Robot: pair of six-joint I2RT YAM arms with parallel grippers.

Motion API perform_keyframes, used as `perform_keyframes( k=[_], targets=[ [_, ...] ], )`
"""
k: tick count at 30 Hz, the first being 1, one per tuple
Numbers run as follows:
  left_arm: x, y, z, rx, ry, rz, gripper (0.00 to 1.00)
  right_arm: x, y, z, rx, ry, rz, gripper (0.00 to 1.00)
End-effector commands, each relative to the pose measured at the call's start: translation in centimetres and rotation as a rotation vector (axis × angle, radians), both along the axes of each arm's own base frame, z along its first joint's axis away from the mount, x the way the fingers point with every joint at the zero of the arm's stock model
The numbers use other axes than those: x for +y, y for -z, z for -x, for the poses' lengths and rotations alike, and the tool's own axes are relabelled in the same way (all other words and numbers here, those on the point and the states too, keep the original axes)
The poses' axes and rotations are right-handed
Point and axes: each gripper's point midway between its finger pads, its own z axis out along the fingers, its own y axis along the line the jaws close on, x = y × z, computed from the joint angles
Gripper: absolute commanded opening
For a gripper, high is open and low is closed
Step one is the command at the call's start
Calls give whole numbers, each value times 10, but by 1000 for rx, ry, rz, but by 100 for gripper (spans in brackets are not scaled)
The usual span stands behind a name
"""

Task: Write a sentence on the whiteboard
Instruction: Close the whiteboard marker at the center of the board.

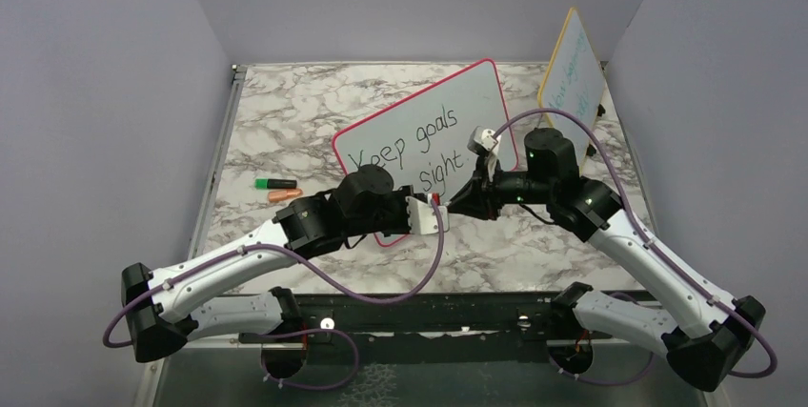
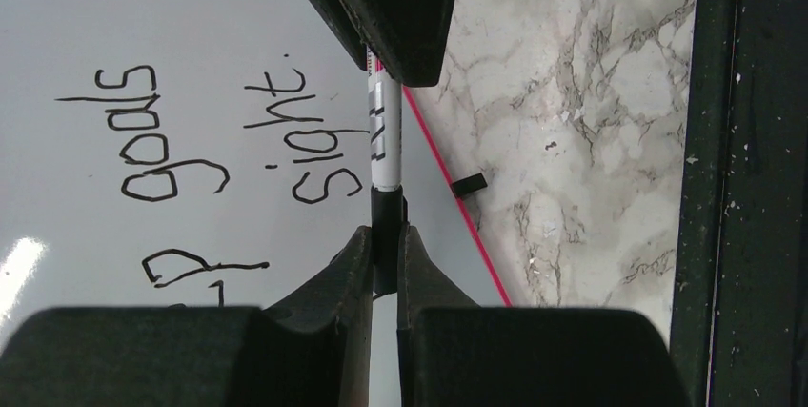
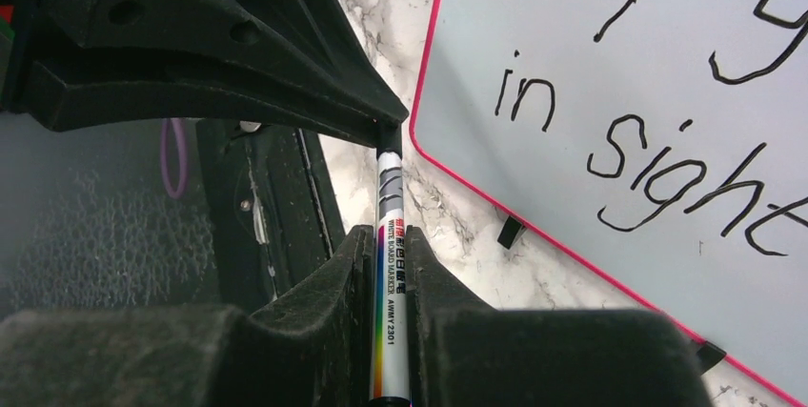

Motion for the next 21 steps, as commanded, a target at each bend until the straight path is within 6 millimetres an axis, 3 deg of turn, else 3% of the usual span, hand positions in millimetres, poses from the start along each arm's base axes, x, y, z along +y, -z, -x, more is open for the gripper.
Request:
perform_keyframes(
  k=[1, 13, 21],
  targets=[
    [-22, -40, 4, -26, 83, 101, 0, 5, 6, 4, 47, -49, 23, 0],
    [-56, -71, 19, -31, 167, 231, 0, 19, 9, -1, 111, -61, -9, 1],
    [-64, -76, 21, -95, 157, 253, 0, 26, 10, 3, 225, -62, -26, 0]
  ],
)
